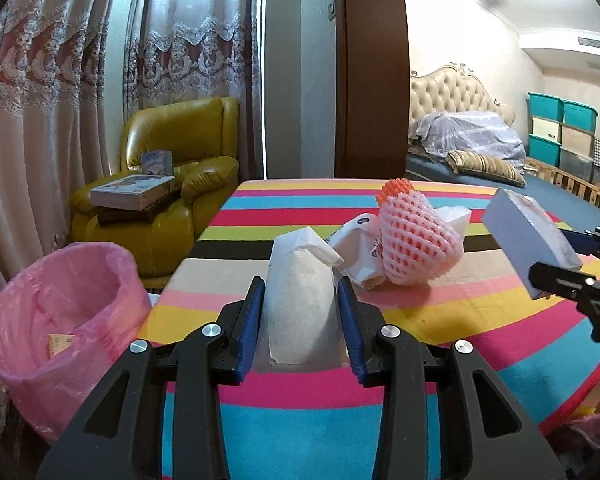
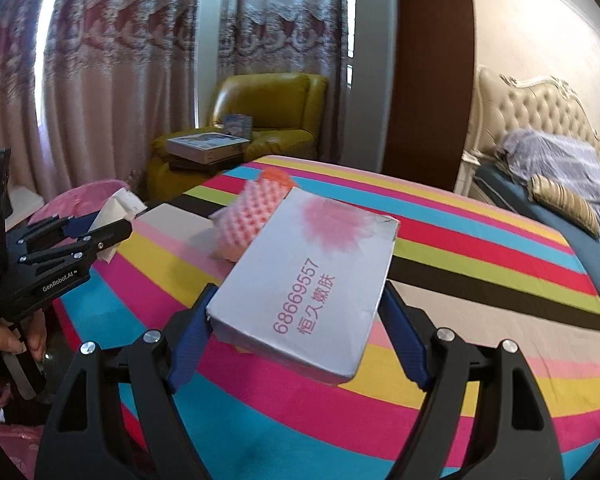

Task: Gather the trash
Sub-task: 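Carry tissue packet and tissue box to the wastebasket and release both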

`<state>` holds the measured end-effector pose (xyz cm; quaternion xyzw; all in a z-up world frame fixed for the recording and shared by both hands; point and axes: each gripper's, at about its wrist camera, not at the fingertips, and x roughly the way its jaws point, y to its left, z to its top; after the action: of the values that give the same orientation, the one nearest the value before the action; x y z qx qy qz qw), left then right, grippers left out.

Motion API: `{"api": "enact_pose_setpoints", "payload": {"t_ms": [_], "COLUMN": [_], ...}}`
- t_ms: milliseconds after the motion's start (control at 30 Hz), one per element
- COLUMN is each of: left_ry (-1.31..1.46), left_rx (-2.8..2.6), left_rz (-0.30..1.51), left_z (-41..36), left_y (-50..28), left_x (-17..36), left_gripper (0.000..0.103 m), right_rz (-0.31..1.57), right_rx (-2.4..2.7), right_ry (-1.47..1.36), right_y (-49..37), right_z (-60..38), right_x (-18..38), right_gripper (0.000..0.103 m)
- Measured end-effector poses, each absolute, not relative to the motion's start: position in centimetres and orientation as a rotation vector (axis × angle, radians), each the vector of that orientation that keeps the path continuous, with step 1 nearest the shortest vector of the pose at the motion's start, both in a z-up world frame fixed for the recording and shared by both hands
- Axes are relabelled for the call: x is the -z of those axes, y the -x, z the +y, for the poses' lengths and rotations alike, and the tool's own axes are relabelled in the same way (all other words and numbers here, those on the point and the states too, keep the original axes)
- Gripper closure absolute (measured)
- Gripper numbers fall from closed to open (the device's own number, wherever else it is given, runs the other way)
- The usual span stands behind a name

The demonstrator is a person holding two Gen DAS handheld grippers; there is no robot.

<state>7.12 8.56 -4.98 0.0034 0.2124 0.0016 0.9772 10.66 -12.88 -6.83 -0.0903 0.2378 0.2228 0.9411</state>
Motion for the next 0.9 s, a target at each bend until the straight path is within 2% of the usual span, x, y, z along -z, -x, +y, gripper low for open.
{"api": "enact_pose_setpoints", "payload": {"t_ms": [367,900], "left_ry": [-0.026,0.027], "left_rx": [-0.051,-0.259], "left_rz": [0.408,0.379], "left_z": [10.0,19.8], "left_y": [-4.5,-1.5], "left_x": [3.9,2.1], "left_gripper": [0.067,0.067], "right_rz": [0.431,0.338], "right_rx": [-0.601,-0.876], "right_ry": [0.308,0.447], "right_y": [-8.3,-8.7], "right_z": [-8.1,4.1], "right_x": [5.7,3.4], "right_gripper": [0.026,0.026]}}
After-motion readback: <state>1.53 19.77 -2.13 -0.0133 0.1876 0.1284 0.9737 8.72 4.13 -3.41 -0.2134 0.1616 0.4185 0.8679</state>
